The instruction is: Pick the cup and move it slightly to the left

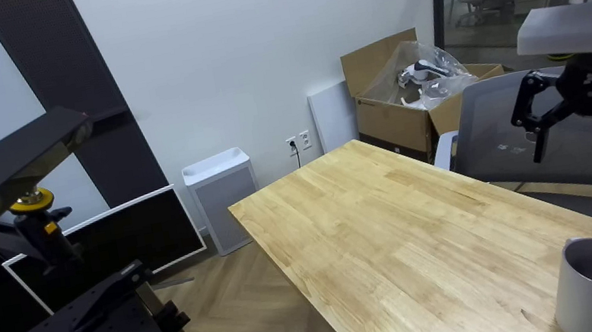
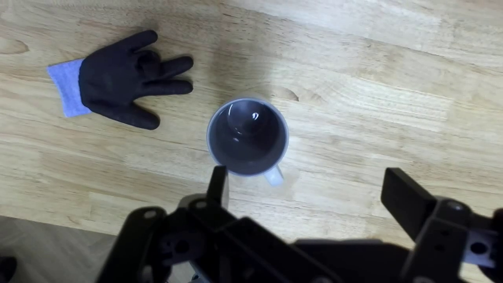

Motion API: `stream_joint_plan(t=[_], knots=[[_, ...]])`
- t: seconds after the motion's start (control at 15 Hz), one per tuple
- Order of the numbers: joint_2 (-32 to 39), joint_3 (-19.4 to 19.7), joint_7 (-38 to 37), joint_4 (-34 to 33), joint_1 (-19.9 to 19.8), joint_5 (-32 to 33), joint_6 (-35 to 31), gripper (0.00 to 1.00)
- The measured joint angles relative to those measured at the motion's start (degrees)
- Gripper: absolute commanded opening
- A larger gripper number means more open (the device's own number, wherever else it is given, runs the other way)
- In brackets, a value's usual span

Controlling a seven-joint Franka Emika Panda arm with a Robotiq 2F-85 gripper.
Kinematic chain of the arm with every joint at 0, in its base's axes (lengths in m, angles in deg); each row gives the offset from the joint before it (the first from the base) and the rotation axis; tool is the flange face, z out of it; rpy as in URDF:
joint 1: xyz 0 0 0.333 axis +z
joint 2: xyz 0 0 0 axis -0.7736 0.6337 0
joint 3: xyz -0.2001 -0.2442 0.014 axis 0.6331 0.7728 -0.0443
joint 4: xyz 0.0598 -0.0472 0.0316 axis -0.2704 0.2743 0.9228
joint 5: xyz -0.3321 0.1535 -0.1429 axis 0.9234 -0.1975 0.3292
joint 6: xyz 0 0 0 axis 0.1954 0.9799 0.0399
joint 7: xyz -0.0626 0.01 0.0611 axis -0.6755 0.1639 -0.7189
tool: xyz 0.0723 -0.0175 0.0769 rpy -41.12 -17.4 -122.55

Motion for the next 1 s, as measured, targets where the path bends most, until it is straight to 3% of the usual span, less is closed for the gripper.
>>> stream_joint_plan(t=[0.6,1.0], knots=[[4.8,-0.1,0.0,0.1,0.0,1.0,-0.5,1.00],[9.0,0.0,0.0,0.0,-0.5,2.2,-7.3,1.00]])
